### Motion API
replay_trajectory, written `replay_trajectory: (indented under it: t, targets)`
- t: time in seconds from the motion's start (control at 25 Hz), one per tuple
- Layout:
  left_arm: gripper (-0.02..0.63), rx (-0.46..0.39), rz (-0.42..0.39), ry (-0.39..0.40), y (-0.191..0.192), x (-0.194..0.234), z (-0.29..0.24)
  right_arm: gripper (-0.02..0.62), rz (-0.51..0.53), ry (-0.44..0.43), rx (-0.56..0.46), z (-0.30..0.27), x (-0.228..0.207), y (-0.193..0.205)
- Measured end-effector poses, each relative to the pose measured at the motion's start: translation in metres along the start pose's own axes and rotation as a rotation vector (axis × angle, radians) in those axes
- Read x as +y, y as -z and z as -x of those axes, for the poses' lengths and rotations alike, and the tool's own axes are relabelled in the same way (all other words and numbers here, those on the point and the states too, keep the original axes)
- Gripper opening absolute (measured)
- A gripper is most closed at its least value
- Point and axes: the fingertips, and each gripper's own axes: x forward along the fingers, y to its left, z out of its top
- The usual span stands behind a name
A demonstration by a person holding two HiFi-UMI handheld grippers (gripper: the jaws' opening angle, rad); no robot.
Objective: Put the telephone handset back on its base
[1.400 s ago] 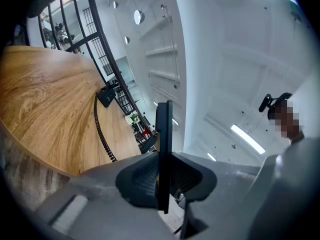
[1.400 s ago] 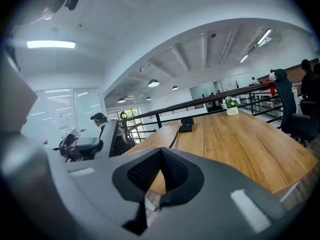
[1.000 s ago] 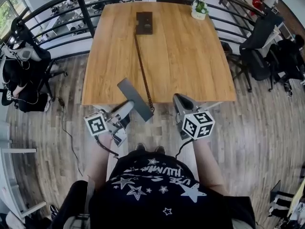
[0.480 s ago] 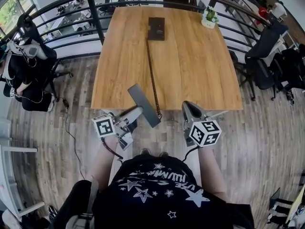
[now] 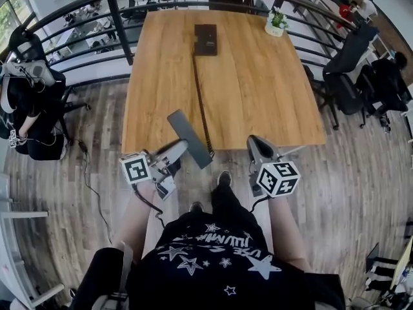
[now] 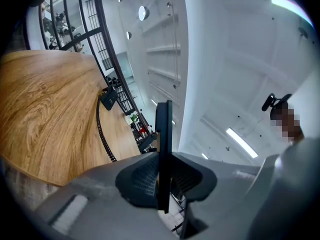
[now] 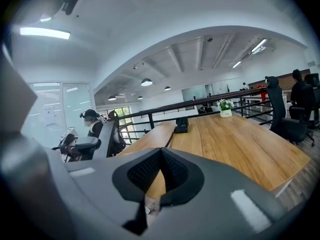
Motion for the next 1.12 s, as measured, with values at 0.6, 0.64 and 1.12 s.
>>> replay_trajectory:
  t: [0.6, 0.64, 1.12]
  targets:
    - [0.077, -0.025, 0.027, 0.005, -0.022, 0.027, -0.018, 0.002, 0.012, 0.0, 0.012, -0.041, -0.023, -0.015]
    - [0.077, -0.028, 0.027, 0.008, -0.024, 0.029, -0.02, 0.002, 0.012, -0.002, 0.01, -0.045, -0.025, -0.017]
    - [0.077, -0.05, -0.032, -0.01, -0.086, 0.054, -0.078, 0.002, 0.01, -0.068, -0.024, -0.125, -0.081, -0.06]
